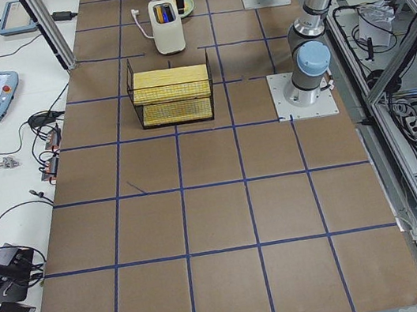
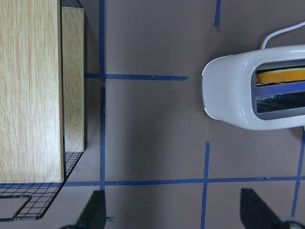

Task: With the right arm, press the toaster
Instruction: 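Push the toaster lever down with the right gripper, then lift the right gripper up off the toaster lever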

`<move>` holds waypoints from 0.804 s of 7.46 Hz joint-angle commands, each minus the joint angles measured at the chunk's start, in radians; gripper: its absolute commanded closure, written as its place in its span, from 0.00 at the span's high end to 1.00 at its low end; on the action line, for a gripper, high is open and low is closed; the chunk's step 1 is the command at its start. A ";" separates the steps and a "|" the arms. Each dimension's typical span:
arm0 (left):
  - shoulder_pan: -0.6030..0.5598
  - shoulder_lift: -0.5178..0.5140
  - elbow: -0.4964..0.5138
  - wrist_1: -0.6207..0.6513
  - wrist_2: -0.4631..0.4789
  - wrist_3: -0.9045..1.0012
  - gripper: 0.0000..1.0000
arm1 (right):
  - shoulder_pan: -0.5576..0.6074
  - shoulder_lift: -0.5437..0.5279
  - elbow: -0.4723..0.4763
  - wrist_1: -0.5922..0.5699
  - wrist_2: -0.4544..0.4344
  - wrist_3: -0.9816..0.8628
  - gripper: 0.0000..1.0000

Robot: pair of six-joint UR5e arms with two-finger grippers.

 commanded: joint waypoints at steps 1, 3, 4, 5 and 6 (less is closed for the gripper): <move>0.000 0.000 0.000 0.000 0.000 0.000 1.00 | 0.002 -0.001 -0.003 0.000 -0.001 0.000 0.12; 0.000 0.000 0.000 0.000 0.000 0.000 1.00 | 0.000 -0.020 -0.060 0.041 -0.016 0.009 0.11; 0.000 0.000 0.000 0.000 0.000 0.000 1.00 | 0.000 -0.034 -0.128 0.128 -0.016 0.017 0.11; 0.000 0.000 0.000 0.000 0.000 0.000 1.00 | 0.000 -0.032 -0.209 0.236 -0.007 0.026 0.11; 0.000 0.000 0.000 0.000 0.000 0.000 1.00 | 0.000 -0.032 -0.272 0.327 -0.009 0.103 0.13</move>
